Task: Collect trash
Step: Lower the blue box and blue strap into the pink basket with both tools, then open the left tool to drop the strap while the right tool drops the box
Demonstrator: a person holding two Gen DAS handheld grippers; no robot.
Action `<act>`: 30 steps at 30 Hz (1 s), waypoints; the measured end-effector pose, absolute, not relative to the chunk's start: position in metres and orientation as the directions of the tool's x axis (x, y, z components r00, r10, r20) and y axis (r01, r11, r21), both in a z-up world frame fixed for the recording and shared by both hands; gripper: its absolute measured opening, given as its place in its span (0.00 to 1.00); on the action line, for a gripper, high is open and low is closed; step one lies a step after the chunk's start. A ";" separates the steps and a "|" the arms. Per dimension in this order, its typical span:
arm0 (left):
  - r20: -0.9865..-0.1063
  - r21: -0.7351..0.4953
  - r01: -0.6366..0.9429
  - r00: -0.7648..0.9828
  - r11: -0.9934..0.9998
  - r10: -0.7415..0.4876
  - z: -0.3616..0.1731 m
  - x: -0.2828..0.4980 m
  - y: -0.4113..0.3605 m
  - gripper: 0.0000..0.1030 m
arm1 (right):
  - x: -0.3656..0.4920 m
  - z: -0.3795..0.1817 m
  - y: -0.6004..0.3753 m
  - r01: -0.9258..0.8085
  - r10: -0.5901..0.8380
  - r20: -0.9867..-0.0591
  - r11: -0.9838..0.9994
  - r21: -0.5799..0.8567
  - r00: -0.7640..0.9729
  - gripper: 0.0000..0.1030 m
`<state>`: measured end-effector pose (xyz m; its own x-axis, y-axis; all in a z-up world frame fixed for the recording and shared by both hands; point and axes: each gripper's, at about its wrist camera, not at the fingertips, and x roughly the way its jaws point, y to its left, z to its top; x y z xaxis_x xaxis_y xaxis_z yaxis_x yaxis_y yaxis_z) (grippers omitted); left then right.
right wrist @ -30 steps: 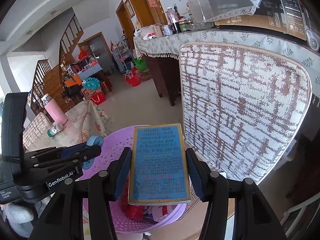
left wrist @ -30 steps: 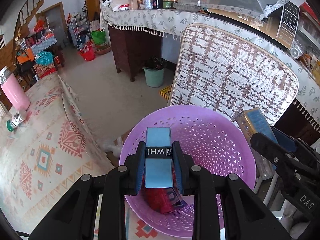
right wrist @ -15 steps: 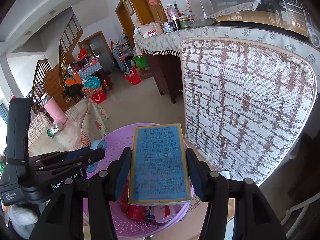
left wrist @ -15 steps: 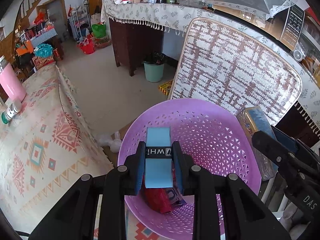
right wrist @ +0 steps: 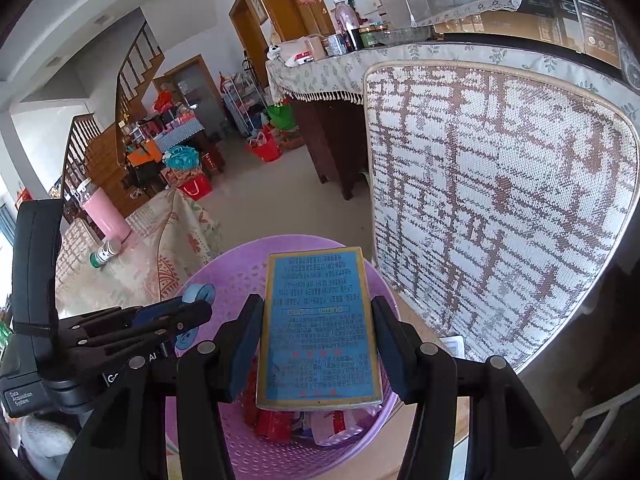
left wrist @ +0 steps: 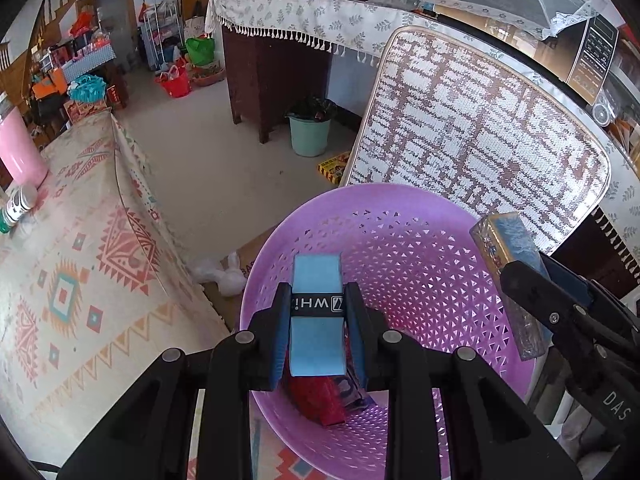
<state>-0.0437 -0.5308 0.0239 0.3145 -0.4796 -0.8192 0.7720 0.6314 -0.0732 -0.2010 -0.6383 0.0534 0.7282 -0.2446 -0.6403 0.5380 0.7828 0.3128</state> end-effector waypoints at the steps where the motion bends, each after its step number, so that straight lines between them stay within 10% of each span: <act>1: -0.820 -0.075 0.771 0.313 0.632 -0.479 0.023 -0.043 -0.531 0.25 | -0.200 0.053 -0.638 0.538 -0.244 -0.641 0.783 0.312 0.728 0.57; 18: -0.813 -0.127 0.764 0.285 0.633 -0.508 0.022 -0.034 -0.529 0.25 | -0.193 0.047 -0.638 0.546 -0.238 -0.659 0.778 0.310 0.713 0.58; 21: -0.804 -0.140 0.760 0.286 0.634 -0.521 0.026 -0.034 -0.524 0.45 | -0.196 0.050 -0.639 0.548 -0.240 -0.646 0.770 0.328 0.724 0.60; 30: -0.751 -0.161 0.754 0.324 0.636 -0.575 0.060 -0.050 -0.489 0.62 | -0.207 0.063 -0.630 0.552 -0.258 -0.629 0.765 0.331 0.734 0.63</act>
<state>-0.0502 -0.4889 0.0604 0.3242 -0.5747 -0.7514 0.7544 0.6363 -0.1611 -0.2067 -0.6302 0.0634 0.7338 -0.2579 -0.6285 0.5524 0.7650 0.3310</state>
